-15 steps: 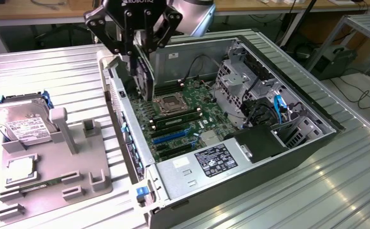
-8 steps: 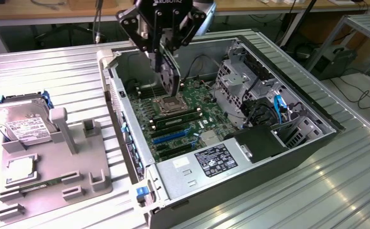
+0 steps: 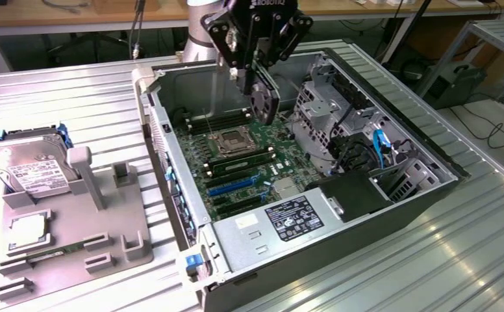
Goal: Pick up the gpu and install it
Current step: 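Pick up the gpu and move the gpu toward the slot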
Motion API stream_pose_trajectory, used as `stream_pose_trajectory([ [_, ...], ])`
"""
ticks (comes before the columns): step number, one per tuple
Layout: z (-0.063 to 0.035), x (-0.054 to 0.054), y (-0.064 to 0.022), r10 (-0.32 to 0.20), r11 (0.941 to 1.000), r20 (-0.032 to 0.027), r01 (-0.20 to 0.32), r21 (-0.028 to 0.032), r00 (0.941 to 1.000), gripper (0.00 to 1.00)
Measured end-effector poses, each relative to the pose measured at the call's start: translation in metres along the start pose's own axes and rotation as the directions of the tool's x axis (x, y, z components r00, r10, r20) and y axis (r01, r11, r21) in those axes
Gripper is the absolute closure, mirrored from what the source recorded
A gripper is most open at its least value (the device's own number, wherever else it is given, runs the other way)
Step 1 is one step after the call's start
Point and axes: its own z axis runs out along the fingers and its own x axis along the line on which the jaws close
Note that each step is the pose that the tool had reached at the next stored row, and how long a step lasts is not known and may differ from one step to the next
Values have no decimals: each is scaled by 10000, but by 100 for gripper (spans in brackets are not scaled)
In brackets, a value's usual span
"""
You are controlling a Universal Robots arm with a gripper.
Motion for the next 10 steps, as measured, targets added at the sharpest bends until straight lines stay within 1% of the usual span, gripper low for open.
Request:
stream_pose_trajectory([
  [8, 23, -352, 0, 0, 10000, 0, 0, 0, 10000, 72],
  [10, 33, -479, 0, 0, 10000, 0, 0, 0, 10000, 72],
])
